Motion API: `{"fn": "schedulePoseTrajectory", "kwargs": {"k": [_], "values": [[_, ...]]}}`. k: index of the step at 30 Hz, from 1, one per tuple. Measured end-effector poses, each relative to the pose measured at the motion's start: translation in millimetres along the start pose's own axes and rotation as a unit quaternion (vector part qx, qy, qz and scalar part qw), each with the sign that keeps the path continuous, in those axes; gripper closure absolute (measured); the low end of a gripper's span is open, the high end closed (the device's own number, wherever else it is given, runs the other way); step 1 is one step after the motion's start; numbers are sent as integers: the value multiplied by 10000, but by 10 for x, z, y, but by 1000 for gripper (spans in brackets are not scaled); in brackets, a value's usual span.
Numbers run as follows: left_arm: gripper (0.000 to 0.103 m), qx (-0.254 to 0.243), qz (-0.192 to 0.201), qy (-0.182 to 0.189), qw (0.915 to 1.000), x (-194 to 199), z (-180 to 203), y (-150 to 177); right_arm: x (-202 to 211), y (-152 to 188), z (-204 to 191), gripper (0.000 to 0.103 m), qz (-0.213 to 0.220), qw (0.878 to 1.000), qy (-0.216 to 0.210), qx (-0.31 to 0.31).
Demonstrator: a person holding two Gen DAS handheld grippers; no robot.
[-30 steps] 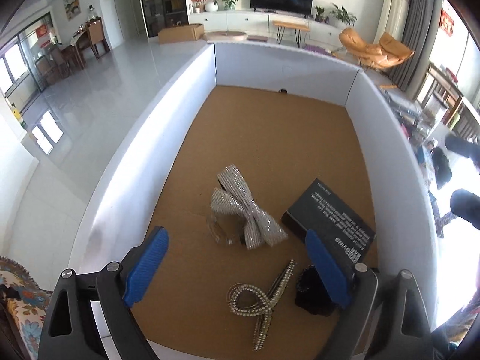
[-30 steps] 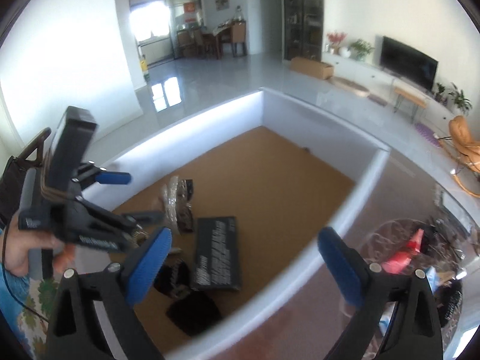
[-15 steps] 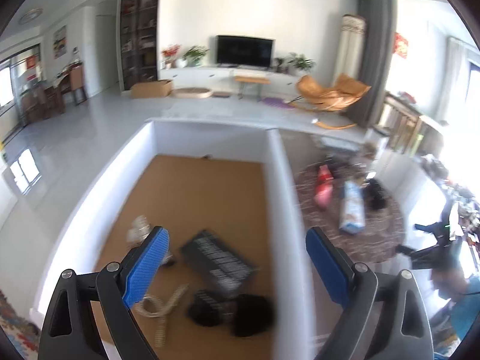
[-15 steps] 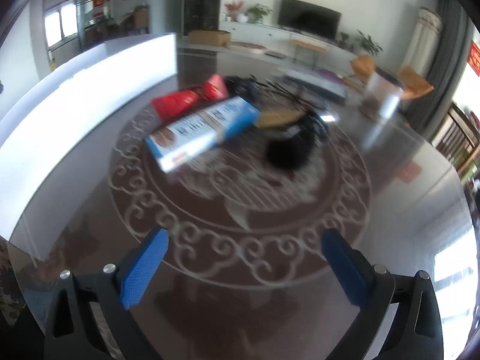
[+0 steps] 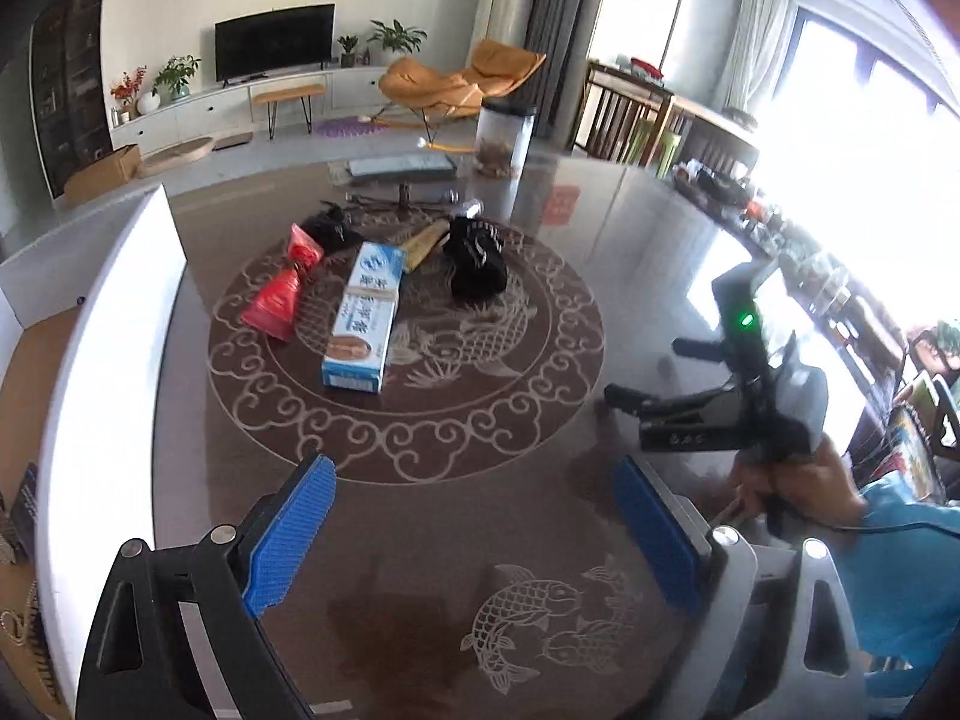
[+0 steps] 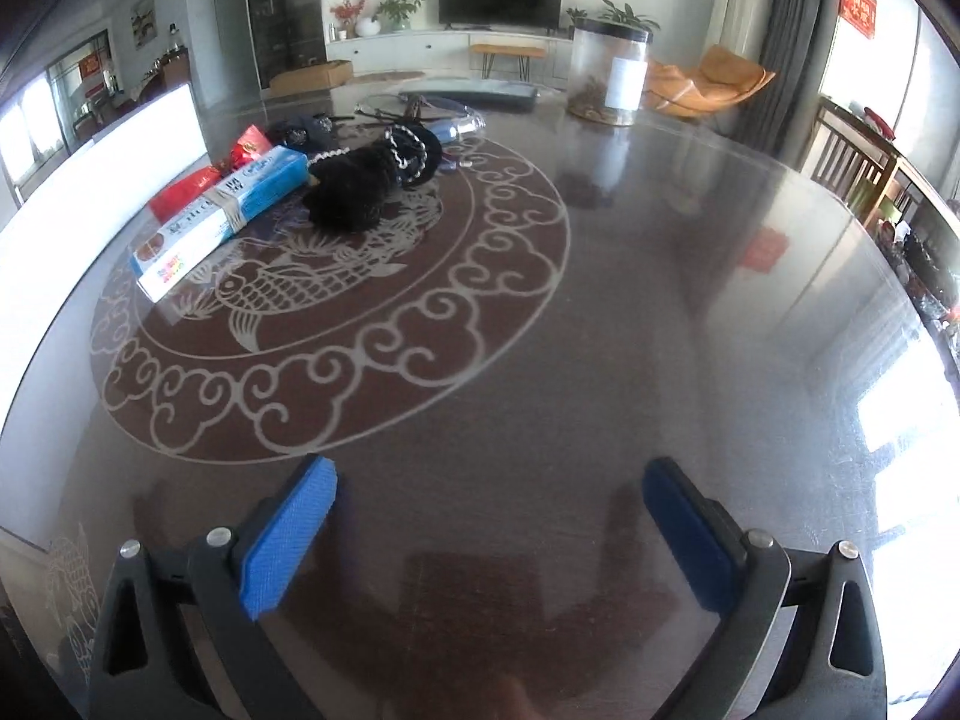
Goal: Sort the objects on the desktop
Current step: 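Bring both tools back over the table items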
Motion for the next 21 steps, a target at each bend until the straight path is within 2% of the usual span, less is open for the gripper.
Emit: {"fn": "schedulePoseTrajectory", "kwargs": {"k": [4, 8, 14, 19, 21], "values": [[8, 8, -332, -254, 9991, -567, -46, 137, -25, 6, 48, 0, -44, 9998, -107, -165], [8, 88, -407, -303, 9987, -860, -92, 179, -41, 16, 52, 0, -40, 9998, -70, -200], [8, 6, -230, -436, 9988, -912, -122, 177, -47, 7, 51, 0, -43, 9997, -69, -219], [8, -85, -173, -735, 9971, -933, -181, 170, -45, 8, 52, 0, -43, 9997, -68, -220], [0, -28, -201, -805, 9965, -948, -203, 173, -46, 8, 52, 0, -42, 9997, -68, -219]]}}
Point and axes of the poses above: each gripper's, at about its wrist camera, not at the fingertips, and x roughly against the way its jaws point, z to its right, y to its underside, the point moved 7 cm from there along -x, roughly the way its jaws point, and after that the axes turned 7 degrees about -z, right-handed, at the moved point
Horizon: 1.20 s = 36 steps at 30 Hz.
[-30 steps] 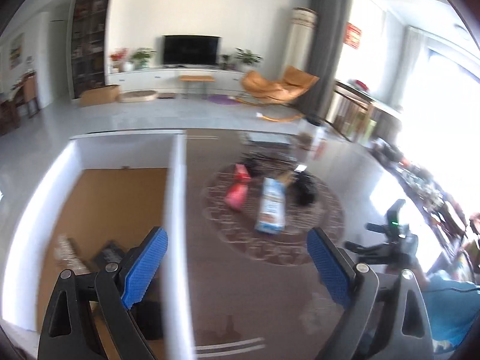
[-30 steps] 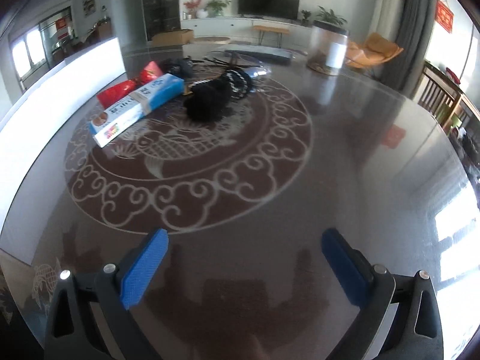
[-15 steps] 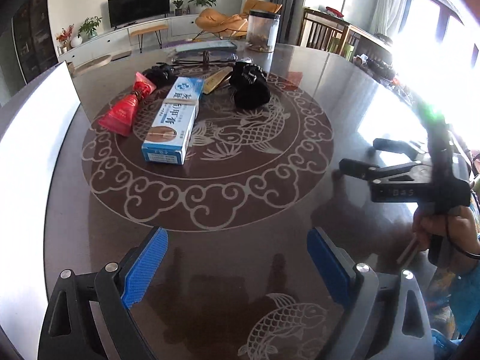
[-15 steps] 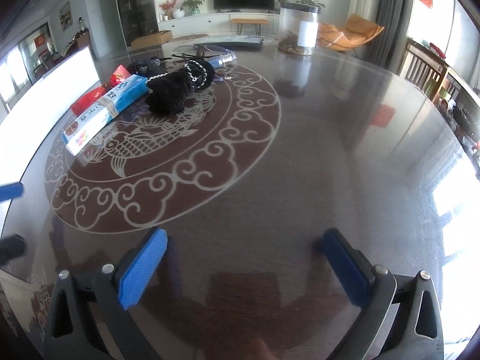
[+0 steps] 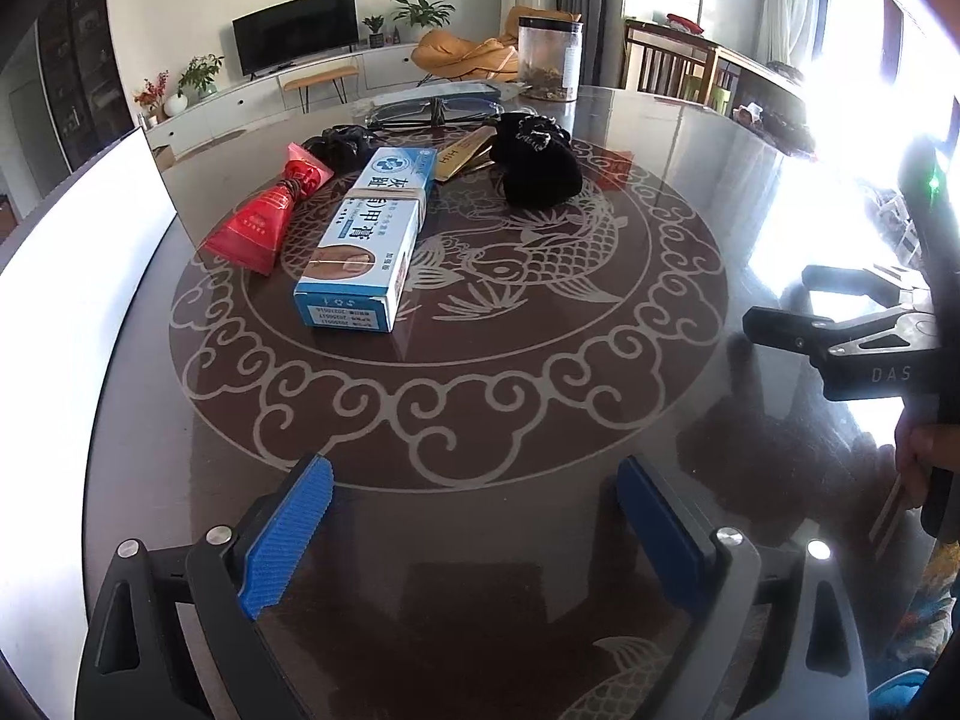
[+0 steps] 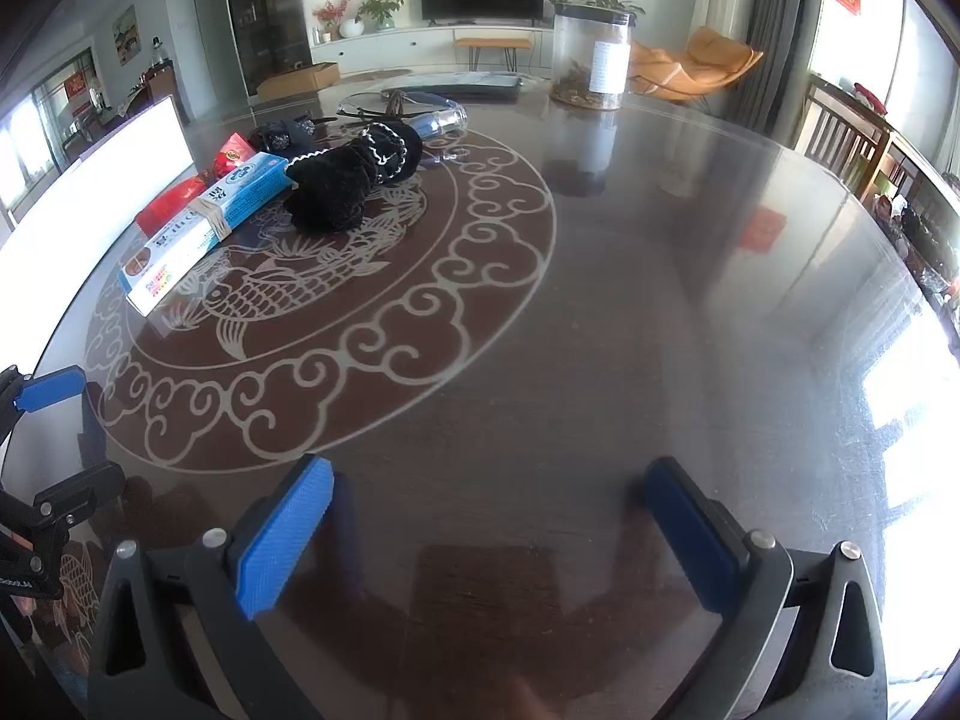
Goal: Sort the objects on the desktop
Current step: 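Bring both tools back over the table items, then close the right gripper on the black knit hair ties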
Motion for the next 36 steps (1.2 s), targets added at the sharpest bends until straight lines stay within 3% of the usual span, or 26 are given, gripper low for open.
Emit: {"fn": "schedulePoseTrajectory", "kwargs": {"k": [10, 18, 26, 30, 33, 36], "values": [[0, -17, -30, 53, 10000, -3, -34, 7, -2, 5, 2, 0, 0, 10000, 1, -1], [0, 485, -32, -198, 9986, 32, -570, 54, 0, 4, 4, 0, 1, 10000, 1, -4], [0, 488, -34, -211, 9986, 32, -610, 62, -4, -4, 1, 0, -12, 10000, -16, 4], [0, 486, -34, -212, 9986, 33, -612, 63, -106, -256, -145, 0, -309, 9983, -450, 224], [0, 491, -35, -205, 9986, 32, -608, 62, -77, -741, -267, 0, -88, 9937, -1097, -227], [0, 491, -35, -206, 9986, 31, -605, 66, -172, -1199, -395, 0, -68, 9878, -1434, -599]]}}
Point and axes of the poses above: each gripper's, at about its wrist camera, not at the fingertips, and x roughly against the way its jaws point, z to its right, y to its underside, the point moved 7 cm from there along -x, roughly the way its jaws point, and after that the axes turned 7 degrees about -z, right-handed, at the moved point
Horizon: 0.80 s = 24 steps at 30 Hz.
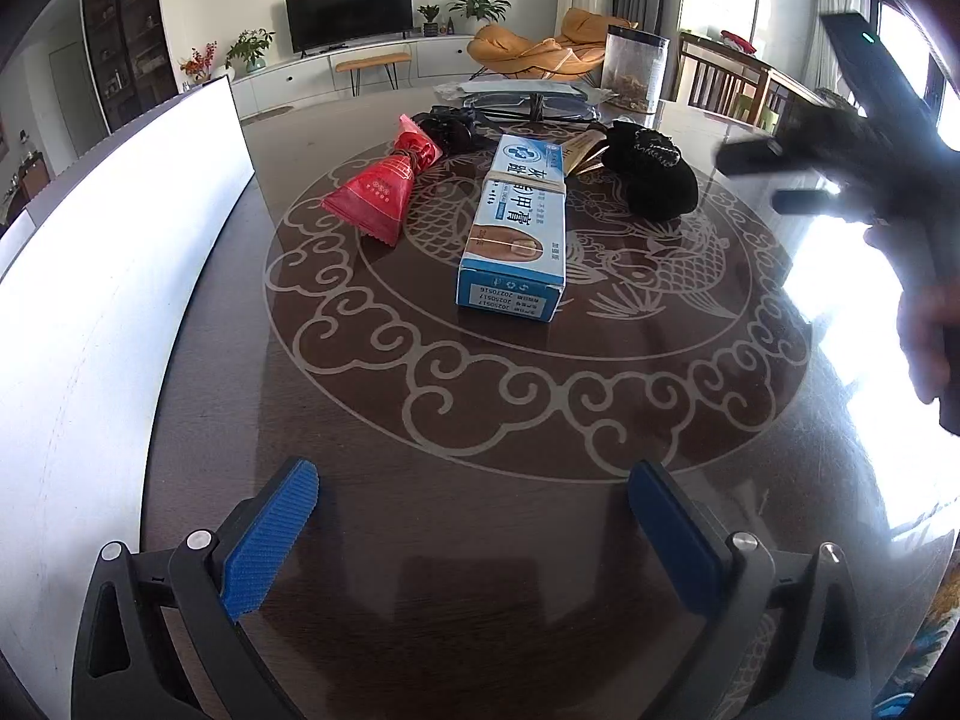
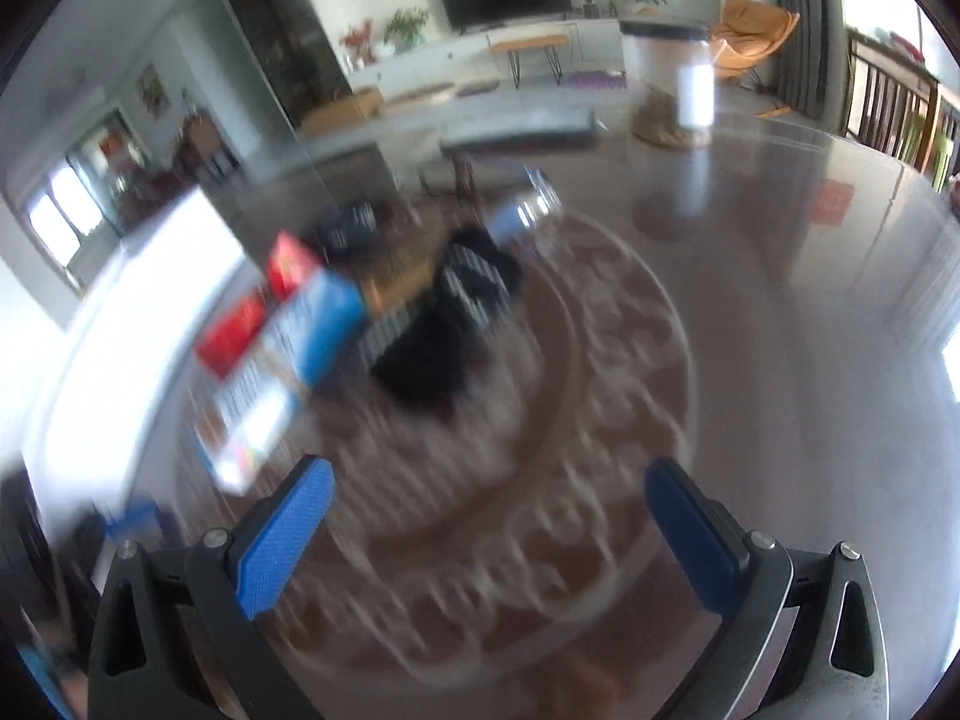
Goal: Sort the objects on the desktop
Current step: 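Close the right gripper on the black knit hair ties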
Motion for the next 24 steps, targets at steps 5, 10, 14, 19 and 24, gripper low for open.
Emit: {"fn": "schedulePoseTrajectory", "kwargs": {"k": [5, 10, 14, 19, 24], "values": [[0, 0, 0, 0, 10000, 0, 0, 0, -454, -328, -148, 0, -441, 9979, 471, 55], [0, 0, 0, 1, 10000, -2, 0, 0, -649, -294, -186, 5, -475, 9929, 1014, 401], [0, -3, 1, 2, 10000, 13, 1, 10, -562, -215, -229, 57, -236, 9873, 1256, 945], [0, -2, 0, 3, 10000, 12, -2, 9, -388, 61, -182, 62, -176, 9859, 1181, 1169], [0, -2, 1, 3, 10000, 10, -2, 7, -91, 526, -3, 62, -6, 9847, 1160, 1299]]}}
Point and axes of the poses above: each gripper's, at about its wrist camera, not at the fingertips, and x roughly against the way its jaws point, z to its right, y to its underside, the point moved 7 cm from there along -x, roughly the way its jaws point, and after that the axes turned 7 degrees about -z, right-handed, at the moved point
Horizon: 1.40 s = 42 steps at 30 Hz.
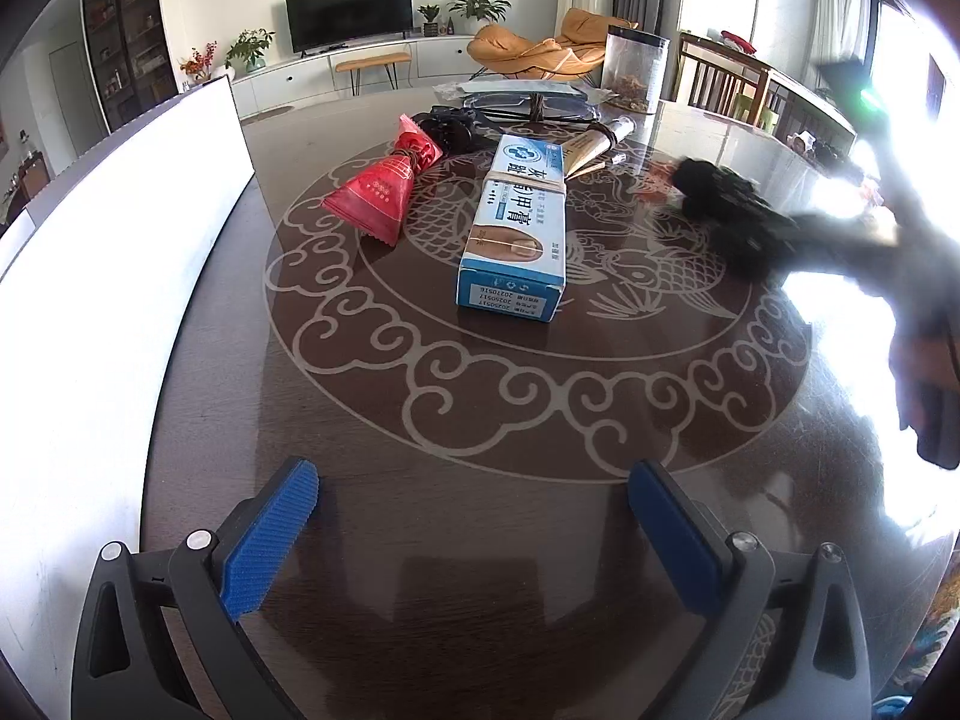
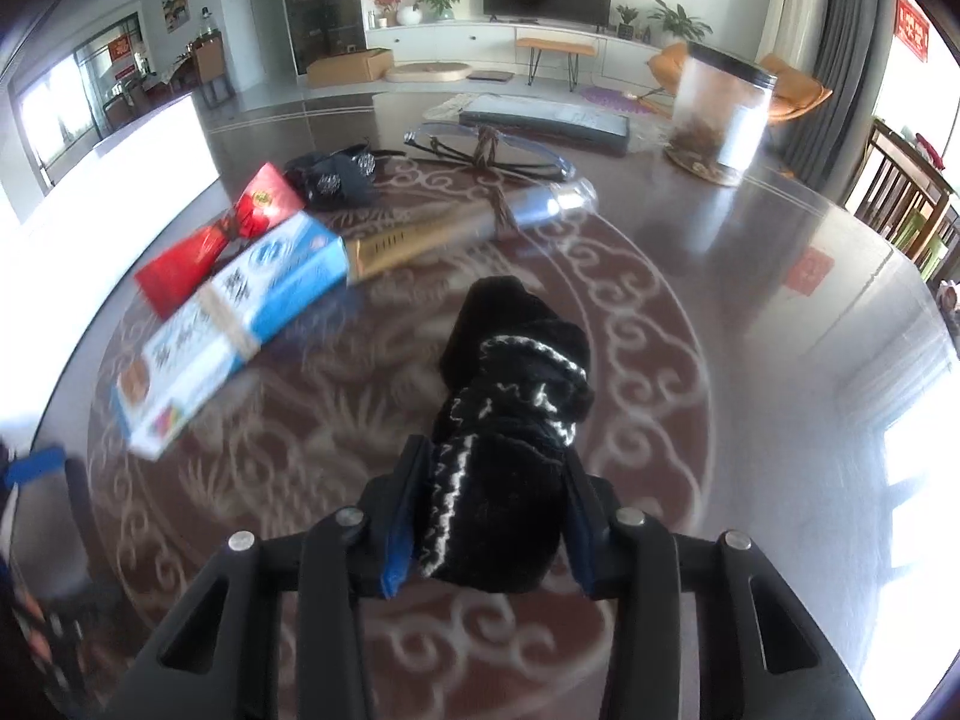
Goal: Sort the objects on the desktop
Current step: 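Close the right gripper on the black knit hair ties, then grasp the blue-white nail cream box with the left gripper while the right holds the hair ties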
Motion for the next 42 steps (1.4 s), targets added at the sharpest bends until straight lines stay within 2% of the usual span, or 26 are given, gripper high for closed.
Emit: {"fn": "schedulePoseTrajectory", "kwargs": {"k": [4, 7, 11, 15, 17, 18, 24, 31, 36, 41, 42], "values": [[0, 0, 0, 0, 10000, 0, 0, 0, 226, 397, 91, 62, 145, 9998, 126, 90], [0, 0, 0, 0, 10000, 0, 0, 0, 314, 575, 147, 60, 229, 9996, 186, 35], [0, -1, 0, 0, 10000, 1, 0, 0, 329, 630, 254, 39, 283, 9987, 355, -250], [0, -1, 0, 0, 10000, 0, 0, 0, 304, 636, 354, 28, 185, 9981, 212, -550], [0, -3, 0, -4, 10000, 0, 1, 0, 273, 624, 377, 15, 125, 9980, 153, -608], [0, -11, -1, -13, 10000, 1, -2, 0, 261, 618, 360, 14, 93, 9982, 192, -564], [0, -187, -5, 79, 9998, -71, 82, -135, 280, 610, 309, 12, 163, 9979, 467, -430], [0, -644, -212, 313, 9972, -399, 211, -714, 313, 597, 270, 9, 250, 9957, 855, -248], [0, -689, -394, 318, 9963, -620, 266, -1109, 309, 592, 282, 9, 243, 9959, 827, -262], [0, -725, -455, 314, 9958, -722, 374, -1310, 297, 597, 307, 9, 207, 9968, 694, -342], [6, -718, -426, 306, 9960, -723, 376, -1331, 296, 599, 307, 9, 205, 9968, 684, -348]]}}
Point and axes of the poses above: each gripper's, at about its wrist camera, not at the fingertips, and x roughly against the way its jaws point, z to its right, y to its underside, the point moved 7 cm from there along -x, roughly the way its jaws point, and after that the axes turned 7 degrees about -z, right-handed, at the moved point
